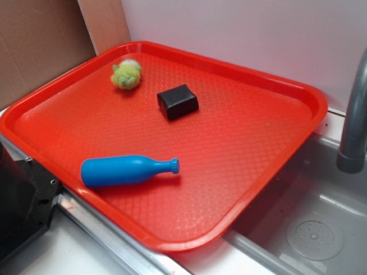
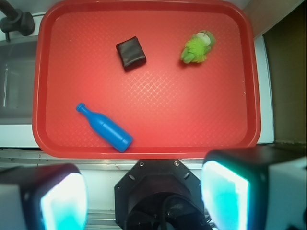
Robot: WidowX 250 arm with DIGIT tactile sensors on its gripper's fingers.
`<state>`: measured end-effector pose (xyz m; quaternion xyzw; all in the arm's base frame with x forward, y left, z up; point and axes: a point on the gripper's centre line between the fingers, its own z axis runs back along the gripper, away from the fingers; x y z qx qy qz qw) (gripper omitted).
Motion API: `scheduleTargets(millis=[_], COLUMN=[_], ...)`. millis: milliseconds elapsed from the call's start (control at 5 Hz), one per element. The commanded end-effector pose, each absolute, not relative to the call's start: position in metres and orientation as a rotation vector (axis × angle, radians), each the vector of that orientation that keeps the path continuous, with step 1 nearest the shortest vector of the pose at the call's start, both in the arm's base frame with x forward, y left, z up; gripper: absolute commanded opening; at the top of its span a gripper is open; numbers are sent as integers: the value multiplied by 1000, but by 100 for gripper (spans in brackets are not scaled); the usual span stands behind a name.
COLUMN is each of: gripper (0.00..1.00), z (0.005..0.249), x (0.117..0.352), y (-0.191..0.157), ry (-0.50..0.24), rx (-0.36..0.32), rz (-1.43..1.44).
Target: Grab the green animal.
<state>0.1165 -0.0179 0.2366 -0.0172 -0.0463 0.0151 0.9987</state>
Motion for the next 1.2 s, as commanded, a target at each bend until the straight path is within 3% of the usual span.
scheduleTargets(millis=[0,200,600,800,1000], gripper=[100,100,100,100,100], z=[237,228,195,171,136], x=[117,131,181,208,239], y=[-18,-7,29,46,67], ry=[-93,-123,-181,-217,-229], rx=[-34,-76,-78,-69,-15], rz=[30,215,697,811,911])
